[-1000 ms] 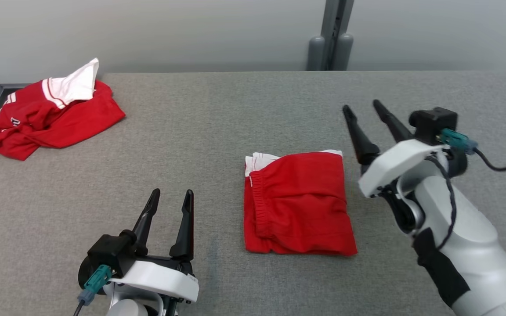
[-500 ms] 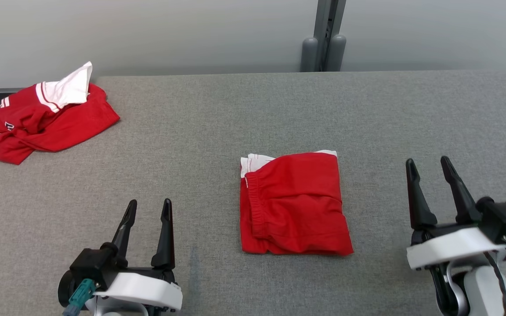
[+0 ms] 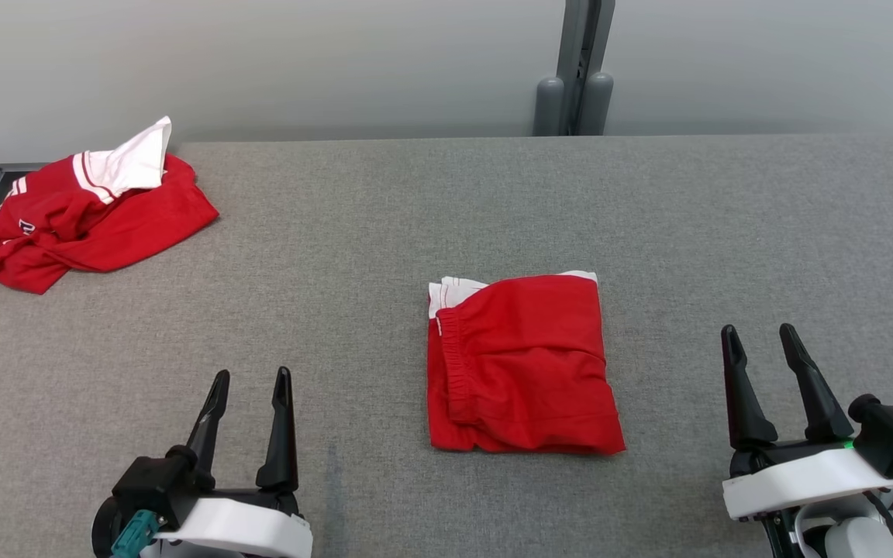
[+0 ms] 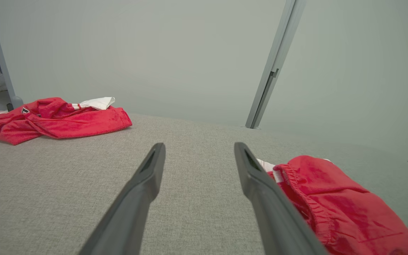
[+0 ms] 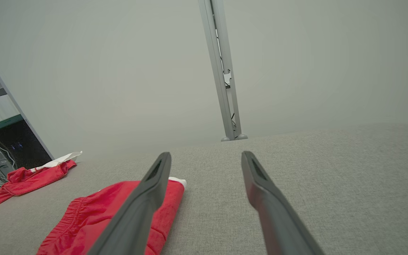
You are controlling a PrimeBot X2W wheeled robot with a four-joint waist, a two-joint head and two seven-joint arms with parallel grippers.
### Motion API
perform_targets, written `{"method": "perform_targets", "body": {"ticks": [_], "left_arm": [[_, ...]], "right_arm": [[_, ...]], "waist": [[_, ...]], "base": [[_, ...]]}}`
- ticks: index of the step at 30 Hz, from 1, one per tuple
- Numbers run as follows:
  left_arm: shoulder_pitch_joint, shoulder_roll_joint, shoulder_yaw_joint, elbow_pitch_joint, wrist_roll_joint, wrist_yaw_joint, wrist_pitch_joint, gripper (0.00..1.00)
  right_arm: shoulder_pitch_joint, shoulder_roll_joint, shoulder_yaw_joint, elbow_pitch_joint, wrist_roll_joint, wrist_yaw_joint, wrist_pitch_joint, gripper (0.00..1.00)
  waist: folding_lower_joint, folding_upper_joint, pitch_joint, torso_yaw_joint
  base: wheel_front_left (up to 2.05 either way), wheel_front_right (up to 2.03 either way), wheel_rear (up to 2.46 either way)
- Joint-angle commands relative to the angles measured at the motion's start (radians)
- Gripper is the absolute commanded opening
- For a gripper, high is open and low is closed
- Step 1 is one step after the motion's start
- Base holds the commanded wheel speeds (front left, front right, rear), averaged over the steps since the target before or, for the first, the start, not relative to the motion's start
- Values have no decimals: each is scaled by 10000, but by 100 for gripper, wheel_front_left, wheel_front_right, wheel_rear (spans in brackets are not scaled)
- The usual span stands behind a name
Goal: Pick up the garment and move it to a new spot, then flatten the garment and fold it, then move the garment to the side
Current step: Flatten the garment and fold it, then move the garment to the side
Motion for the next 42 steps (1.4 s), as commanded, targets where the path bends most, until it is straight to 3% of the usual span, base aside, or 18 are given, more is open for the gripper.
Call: {"method": "perform_targets", "body": {"ticks": [1, 26, 36, 42], "left_arm": [[31, 37, 31, 18, 20, -57, -21, 100], [215, 37, -158, 207, 67, -101, -21, 100], [96, 37, -352, 227, -54, -40, -19, 100], [-21, 39, -421, 254, -94, -58, -21, 100]], "right_arm": [[78, -39, -13, 15, 8, 1, -50, 100], [-101, -38, 101, 683, -100, 1, -32, 100], [-1418, -38, 149, 1582, 205, 1, 2054, 100], [-2154, -188, 420, 2261, 1345, 1, 4272, 100]], "waist": [[0, 0, -10, 10], [0, 0, -317, 111], [0, 0, -254, 350], [0, 0, -173, 604]], "base": [[0, 0, 0], [0, 0, 0], [0, 0, 0], [0, 0, 0]]}}
